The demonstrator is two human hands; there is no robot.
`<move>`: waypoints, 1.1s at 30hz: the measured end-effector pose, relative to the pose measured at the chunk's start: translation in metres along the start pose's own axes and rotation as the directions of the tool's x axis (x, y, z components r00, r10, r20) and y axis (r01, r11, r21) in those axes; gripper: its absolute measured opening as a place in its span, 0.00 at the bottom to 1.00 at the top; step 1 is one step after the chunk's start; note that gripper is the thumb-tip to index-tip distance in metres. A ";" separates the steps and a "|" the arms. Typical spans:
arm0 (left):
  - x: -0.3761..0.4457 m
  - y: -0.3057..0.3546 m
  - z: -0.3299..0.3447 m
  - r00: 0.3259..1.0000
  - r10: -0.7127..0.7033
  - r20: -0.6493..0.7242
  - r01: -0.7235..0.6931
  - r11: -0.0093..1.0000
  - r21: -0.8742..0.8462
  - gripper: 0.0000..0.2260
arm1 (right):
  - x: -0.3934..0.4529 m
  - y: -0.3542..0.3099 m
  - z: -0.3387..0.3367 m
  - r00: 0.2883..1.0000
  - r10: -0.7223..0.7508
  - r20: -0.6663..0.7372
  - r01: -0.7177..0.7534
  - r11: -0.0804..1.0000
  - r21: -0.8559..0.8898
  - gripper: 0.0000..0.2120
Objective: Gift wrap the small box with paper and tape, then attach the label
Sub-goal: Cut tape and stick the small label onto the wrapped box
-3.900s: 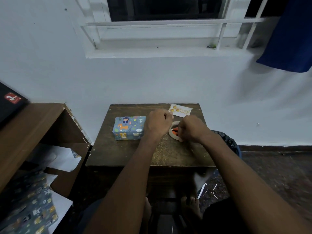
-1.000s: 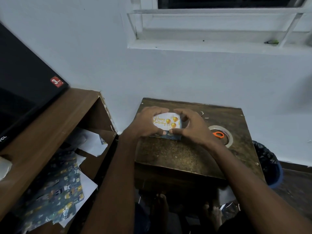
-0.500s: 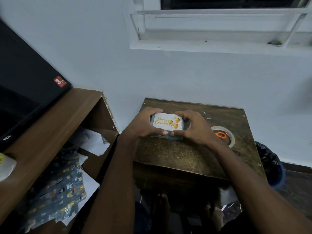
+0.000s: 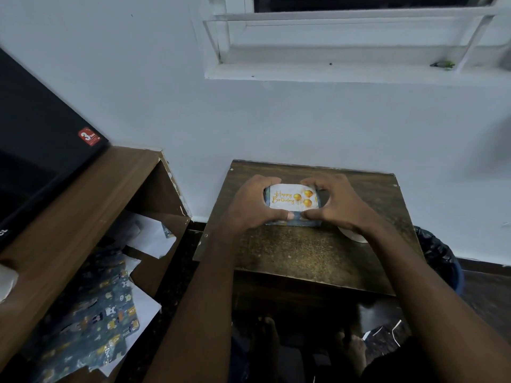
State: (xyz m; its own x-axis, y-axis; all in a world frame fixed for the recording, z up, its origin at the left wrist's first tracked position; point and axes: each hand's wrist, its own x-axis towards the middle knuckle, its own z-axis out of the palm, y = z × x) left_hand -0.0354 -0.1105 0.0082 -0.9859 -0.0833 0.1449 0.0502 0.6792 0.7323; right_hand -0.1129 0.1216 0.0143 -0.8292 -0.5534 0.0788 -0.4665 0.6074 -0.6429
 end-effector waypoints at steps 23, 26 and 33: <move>0.004 0.002 -0.007 0.989 -0.019 0.144 0.016 1.000 0.021 0.43 | -0.008 0.003 0.004 0.999 0.039 -0.012 -0.039 0.998 0.051 0.40; 0.004 0.005 -0.008 0.984 -0.017 0.177 0.002 0.997 0.081 0.50 | -0.012 0.002 0.002 1.000 0.020 0.008 -0.020 0.999 0.045 0.43; 0.006 0.020 0.003 0.993 0.112 -0.039 -0.107 0.987 0.118 0.33 | -0.019 0.002 -0.009 1.000 0.012 -0.024 -0.008 0.985 0.170 0.39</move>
State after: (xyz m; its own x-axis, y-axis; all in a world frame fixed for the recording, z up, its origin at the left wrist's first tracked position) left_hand -0.0406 -0.0954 0.0214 -0.9671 -0.0349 0.2520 0.1362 0.7655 0.6288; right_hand -0.1011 0.1384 0.0183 -0.8421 -0.5319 0.0894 -0.4007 0.5059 -0.7639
